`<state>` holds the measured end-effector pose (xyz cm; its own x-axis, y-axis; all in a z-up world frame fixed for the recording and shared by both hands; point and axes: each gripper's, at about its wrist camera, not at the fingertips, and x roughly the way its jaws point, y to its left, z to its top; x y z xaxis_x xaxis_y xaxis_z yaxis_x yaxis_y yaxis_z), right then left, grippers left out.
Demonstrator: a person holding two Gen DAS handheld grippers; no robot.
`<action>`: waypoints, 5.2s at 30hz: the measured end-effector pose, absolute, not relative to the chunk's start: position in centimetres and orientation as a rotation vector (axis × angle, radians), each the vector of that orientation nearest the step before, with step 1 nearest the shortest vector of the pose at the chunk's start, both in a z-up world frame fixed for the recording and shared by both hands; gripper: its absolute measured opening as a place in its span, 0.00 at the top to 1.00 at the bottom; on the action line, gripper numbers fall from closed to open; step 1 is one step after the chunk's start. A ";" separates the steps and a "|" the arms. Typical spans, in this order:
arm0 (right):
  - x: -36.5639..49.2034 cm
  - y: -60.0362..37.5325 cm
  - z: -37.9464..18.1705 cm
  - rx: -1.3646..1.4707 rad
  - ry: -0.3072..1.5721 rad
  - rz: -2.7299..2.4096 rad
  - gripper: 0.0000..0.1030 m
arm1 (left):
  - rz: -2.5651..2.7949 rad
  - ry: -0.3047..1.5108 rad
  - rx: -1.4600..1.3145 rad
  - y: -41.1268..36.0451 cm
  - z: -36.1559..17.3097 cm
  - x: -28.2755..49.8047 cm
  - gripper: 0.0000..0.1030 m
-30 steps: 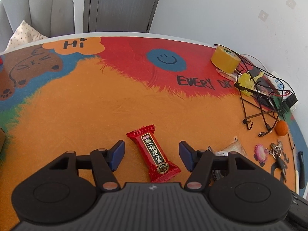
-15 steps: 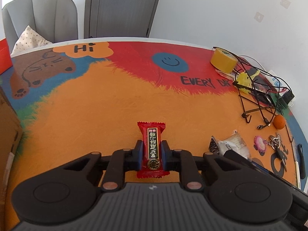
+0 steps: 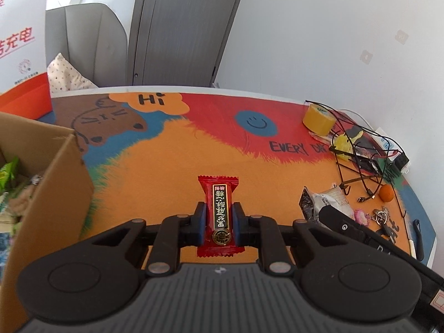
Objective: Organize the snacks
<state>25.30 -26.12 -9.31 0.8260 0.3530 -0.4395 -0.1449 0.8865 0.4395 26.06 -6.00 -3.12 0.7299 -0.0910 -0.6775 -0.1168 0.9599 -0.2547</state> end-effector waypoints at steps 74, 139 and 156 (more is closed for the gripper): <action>19.7 2.1 -1.5 0.194 0.532 0.651 0.40 | 0.244 0.587 -0.611 21.9 1.3 12.6 0.29; 9.8 -18.5 -0.1 0.241 0.514 0.435 0.00 | 0.079 0.688 -0.173 6.2 3.6 6.0 0.04; 6.6 -20.2 1.8 0.184 0.479 0.426 0.00 | 0.097 0.669 -0.161 6.9 4.8 3.0 0.04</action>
